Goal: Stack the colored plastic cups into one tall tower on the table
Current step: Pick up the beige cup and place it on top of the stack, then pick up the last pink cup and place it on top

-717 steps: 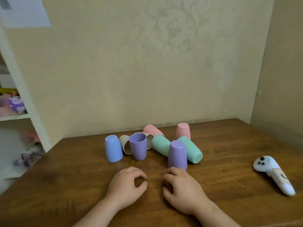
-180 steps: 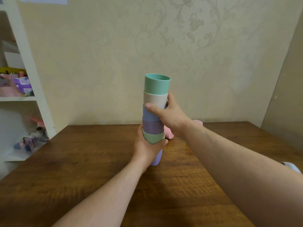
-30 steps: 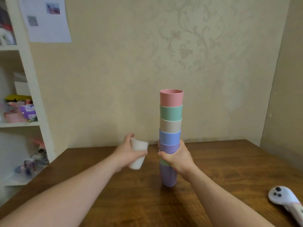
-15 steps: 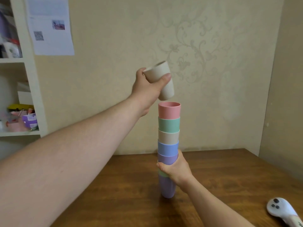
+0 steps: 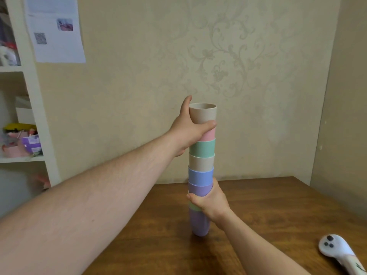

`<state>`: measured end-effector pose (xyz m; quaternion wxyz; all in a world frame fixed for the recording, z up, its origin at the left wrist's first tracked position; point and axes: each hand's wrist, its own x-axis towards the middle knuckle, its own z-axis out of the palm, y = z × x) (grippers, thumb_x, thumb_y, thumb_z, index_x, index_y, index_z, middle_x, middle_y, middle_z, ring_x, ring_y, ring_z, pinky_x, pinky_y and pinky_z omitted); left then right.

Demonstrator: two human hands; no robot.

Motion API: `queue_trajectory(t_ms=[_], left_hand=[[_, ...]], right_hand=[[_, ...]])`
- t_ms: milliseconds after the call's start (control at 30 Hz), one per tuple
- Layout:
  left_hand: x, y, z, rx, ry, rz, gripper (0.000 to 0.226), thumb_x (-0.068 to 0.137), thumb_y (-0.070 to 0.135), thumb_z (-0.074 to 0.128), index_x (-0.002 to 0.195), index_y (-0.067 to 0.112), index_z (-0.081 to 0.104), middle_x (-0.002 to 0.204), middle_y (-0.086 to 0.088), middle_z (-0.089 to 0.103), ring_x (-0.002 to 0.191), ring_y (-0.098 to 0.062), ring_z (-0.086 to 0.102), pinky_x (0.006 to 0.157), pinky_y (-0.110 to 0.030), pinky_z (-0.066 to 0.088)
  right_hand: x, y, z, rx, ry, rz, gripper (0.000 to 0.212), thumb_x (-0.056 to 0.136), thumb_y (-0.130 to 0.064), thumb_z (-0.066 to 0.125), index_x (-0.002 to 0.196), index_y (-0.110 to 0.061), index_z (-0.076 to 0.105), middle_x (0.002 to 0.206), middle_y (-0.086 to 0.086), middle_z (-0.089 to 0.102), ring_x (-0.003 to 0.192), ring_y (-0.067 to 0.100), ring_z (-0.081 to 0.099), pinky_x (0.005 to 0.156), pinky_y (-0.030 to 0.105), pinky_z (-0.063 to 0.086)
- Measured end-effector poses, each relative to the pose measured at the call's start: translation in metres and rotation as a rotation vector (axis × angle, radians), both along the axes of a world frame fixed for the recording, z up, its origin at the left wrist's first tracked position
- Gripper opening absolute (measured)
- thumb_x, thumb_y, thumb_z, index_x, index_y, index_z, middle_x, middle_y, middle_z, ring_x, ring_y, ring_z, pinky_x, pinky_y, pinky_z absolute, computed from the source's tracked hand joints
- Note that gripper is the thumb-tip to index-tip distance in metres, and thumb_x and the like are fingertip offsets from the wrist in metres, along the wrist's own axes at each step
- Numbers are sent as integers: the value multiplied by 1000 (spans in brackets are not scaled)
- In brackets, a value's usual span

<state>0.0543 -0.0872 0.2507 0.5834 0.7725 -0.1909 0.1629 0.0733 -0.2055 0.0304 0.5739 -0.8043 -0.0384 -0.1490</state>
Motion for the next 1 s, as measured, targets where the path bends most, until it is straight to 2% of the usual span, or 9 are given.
queue_trajectory(t_ms=[100, 233, 333, 500, 633, 767, 833, 900, 1000], left_hand=[[4, 5, -19, 1, 11, -57, 125, 86, 31, 93, 171, 43, 1, 150, 7, 60, 130, -16, 65, 108, -36, 55], [13, 13, -68, 26, 78, -89, 111, 79, 25, 97, 163, 35, 25, 134, 2, 73, 119, -16, 74, 101, -41, 63], [19, 15, -112, -14, 155, -120, 78, 82, 9, 94, 144, 25, 49, 124, -4, 78, 105, -15, 79, 87, -32, 66], [27, 15, -140, -165, 216, -40, 56, 83, 3, 92, 127, 13, 58, 100, -4, 80, 75, -12, 80, 66, -25, 63], [49, 19, -148, -170, 158, 88, 59, 73, 16, 95, 119, 25, 60, 103, 0, 81, 93, -23, 81, 85, -45, 68], [72, 29, -153, -199, 114, 160, 63, 61, 34, 93, 115, 29, 62, 100, 4, 82, 92, -21, 81, 87, -50, 68], [80, 34, -153, -216, 101, 171, 66, 58, 41, 91, 116, 30, 63, 102, 5, 82, 93, -21, 81, 89, -52, 67], [89, 35, -156, -227, 94, 167, 64, 59, 39, 91, 116, 29, 64, 102, 4, 82, 94, -21, 81, 89, -52, 67], [94, 29, -164, -196, 93, 128, 61, 61, 36, 91, 115, 33, 63, 102, 5, 82, 96, -21, 80, 90, -52, 66]], right_hand=[[-2, 0, 3, -2, -8, 2, 82, 56, -57, 92, 129, -37, 59, 137, 1, 65, 109, 14, 73, 92, 38, 66], [-4, 1, 4, 4, -30, 12, 83, 57, -53, 92, 132, -36, 59, 135, 1, 66, 110, 14, 73, 91, 36, 65], [-4, 4, 5, 10, -50, 28, 73, 65, -32, 93, 131, -30, 63, 122, 1, 75, 105, 15, 77, 80, 25, 64], [-1, 12, 5, 44, -110, 109, 60, 80, -4, 94, 127, -30, 66, 102, -27, 78, 101, -7, 75, 77, 14, 60], [10, 7, 1, 27, -43, 239, 61, 83, -21, 92, 130, -45, 60, 118, -30, 75, 118, 3, 74, 97, 26, 64], [35, -24, -5, 98, 77, 190, 55, 89, -59, 69, 135, -29, 63, 136, 3, 73, 125, 15, 71, 110, 34, 56], [62, -40, -4, -25, 127, -7, 55, 87, -67, 62, 126, -29, 72, 128, 7, 77, 112, 20, 75, 99, 38, 57], [97, -53, -5, -305, 132, -157, 43, 92, -51, 69, 122, -23, 76, 118, 6, 78, 110, 29, 74, 96, 41, 57], [140, -54, -2, -605, 168, -181, 55, 95, -28, 67, 149, -21, 61, 145, 13, 59, 127, 37, 63, 105, 43, 53]])
